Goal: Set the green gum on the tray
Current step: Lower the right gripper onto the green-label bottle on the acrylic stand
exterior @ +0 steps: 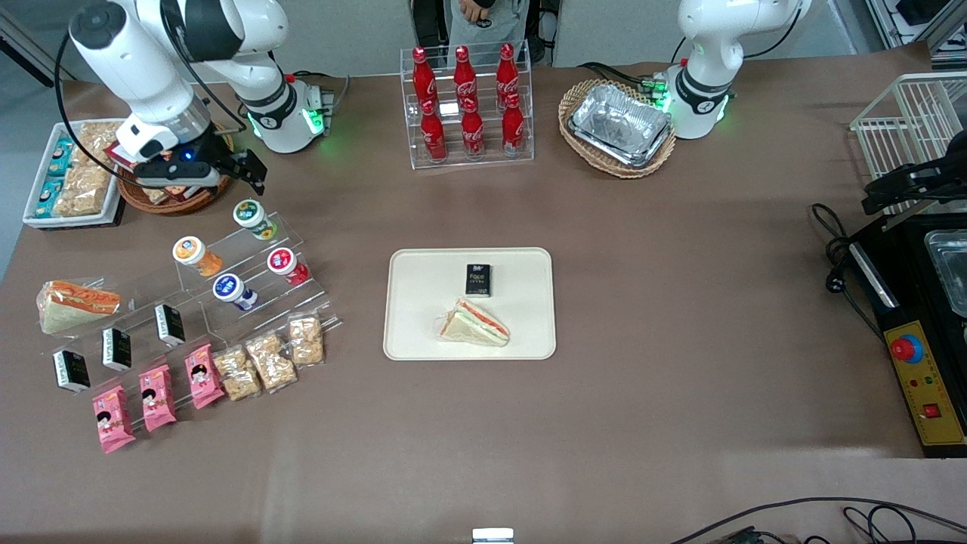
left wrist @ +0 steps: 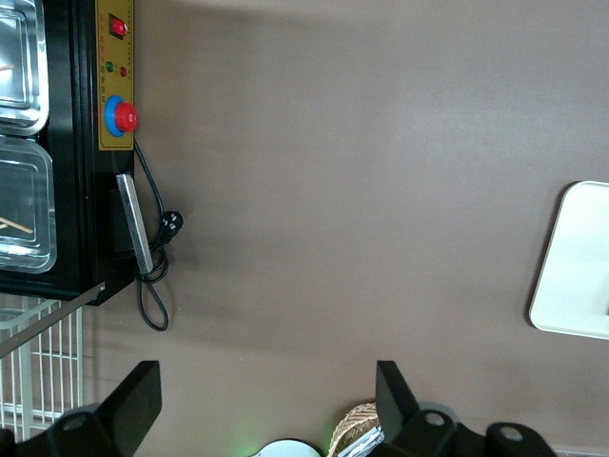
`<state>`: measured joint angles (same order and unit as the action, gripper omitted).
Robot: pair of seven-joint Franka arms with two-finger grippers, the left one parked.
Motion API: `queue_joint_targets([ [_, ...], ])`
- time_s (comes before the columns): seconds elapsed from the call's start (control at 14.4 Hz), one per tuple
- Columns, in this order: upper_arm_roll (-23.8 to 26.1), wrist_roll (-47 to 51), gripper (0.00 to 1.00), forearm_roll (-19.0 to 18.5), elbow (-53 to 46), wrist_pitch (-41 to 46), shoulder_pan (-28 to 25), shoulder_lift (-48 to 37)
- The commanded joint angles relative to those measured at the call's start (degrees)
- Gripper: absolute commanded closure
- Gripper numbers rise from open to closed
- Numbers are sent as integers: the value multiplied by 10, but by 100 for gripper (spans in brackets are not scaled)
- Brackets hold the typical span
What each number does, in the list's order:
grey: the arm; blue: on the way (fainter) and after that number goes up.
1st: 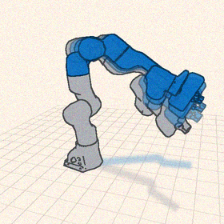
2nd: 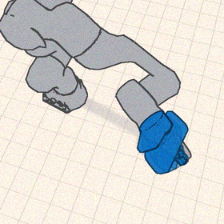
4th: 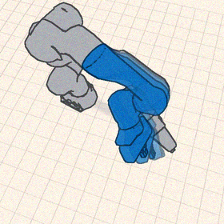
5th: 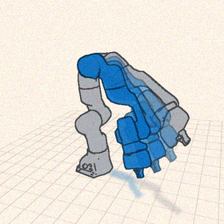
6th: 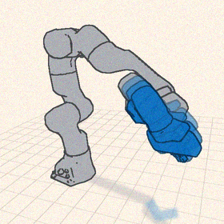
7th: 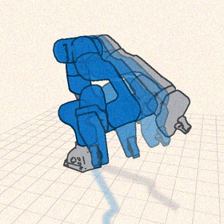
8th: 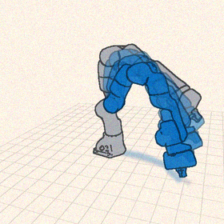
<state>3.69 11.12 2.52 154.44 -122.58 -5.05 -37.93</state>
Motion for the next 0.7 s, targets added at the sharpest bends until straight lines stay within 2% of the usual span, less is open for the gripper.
queue_joint_targets([
  [0.0,-2,-2,0,-18,7,-56,20,48],
  [0.35,-1,-1,0,-18,41,-129,23,81],
  [0.63,0,6,1,-18,43,-142,22,93],
])
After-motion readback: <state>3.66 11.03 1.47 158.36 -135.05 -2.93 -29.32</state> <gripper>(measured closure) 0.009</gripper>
